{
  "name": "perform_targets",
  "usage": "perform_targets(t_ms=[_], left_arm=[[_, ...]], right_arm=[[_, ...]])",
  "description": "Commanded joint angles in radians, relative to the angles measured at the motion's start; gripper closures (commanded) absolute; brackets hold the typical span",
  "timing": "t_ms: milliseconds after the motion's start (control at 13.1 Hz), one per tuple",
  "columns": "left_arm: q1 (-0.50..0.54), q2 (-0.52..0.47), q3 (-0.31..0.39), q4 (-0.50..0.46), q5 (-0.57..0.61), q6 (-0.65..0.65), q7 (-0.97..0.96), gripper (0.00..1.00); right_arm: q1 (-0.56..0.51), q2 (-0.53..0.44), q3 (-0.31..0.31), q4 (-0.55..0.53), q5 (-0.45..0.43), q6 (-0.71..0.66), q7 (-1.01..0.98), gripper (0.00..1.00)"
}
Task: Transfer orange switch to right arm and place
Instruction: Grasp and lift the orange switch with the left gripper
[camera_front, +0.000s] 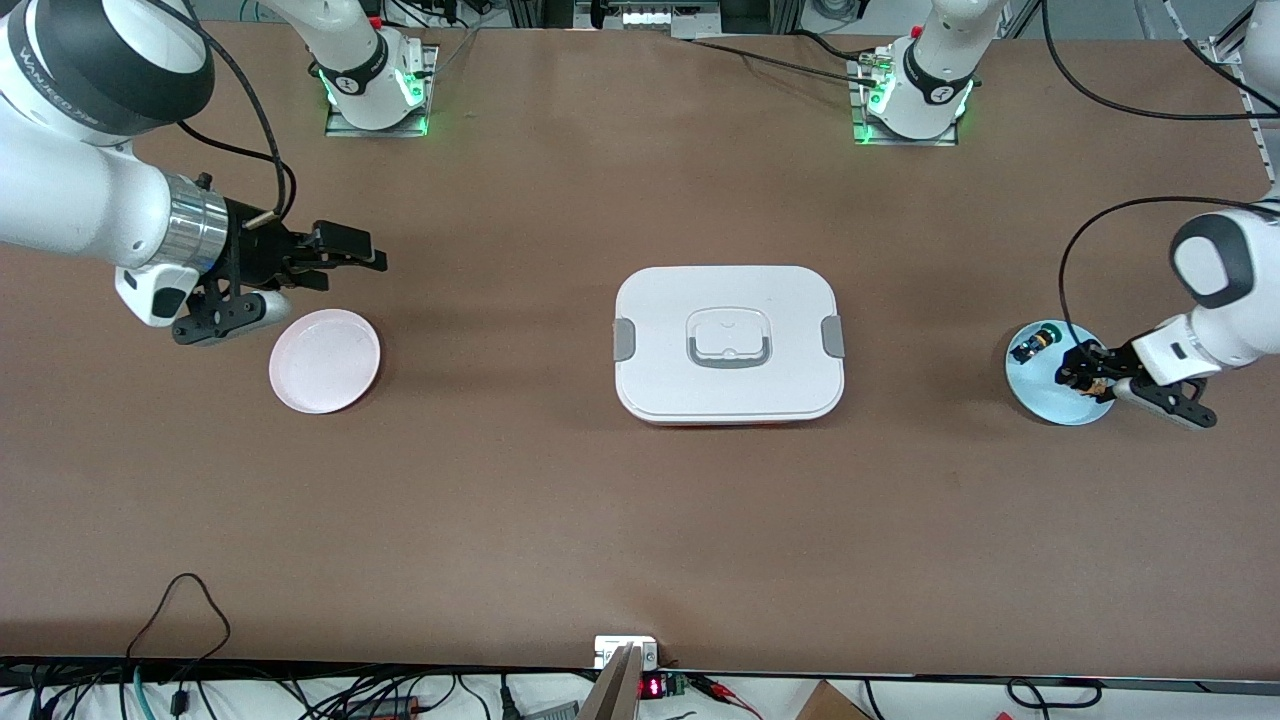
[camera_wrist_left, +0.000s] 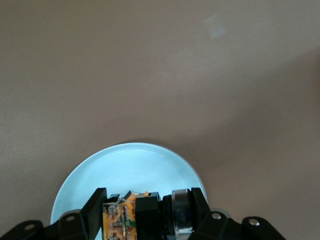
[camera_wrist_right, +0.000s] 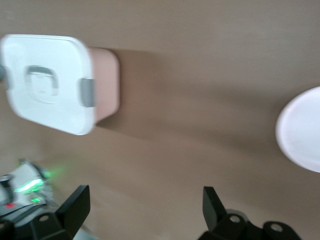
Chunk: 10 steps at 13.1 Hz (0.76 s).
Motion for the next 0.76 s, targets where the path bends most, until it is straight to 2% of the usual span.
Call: perform_targets(t_ms=[0,153,305,458,534,687], left_arm=[[0.024,0.002,-0.067,0.087,-0.094,-0.171,0.045,0.54],[0.057,0.0,-0.126,0.09,-0.192,-0.189,0.15,0.54],[0.12,0.002,-0.211,0.09,-0.31,-0.198,0.336,0.54],[0.14,0.003,-0.234,0.088,-0.445,-0.209,0.482,0.54],[0.139,0.008,-0.237,0.09,-0.535,-0.244,0.558,0.54],[0.131,0.032,-0.239,0.09,-0.666,-0.428,0.665,0.54]], right_arm=[[0.001,0.007,0.001,-0.011,0.153,0.009,-0.008,0.0],[-0.003,0.027,0.001,-0.033,0.356,0.01,-0.008,0.0],[-0.005,0.051,0.001,-0.062,0.565,0.01,-0.011,0.0],[0.001,0.061,0.001,-0.088,0.653,0.045,-0.028,0.0],[0.011,0.071,0.001,-0.094,0.717,0.064,-0.058,0.0],[0.06,0.1,0.001,-0.12,0.916,0.07,-0.089,0.0]])
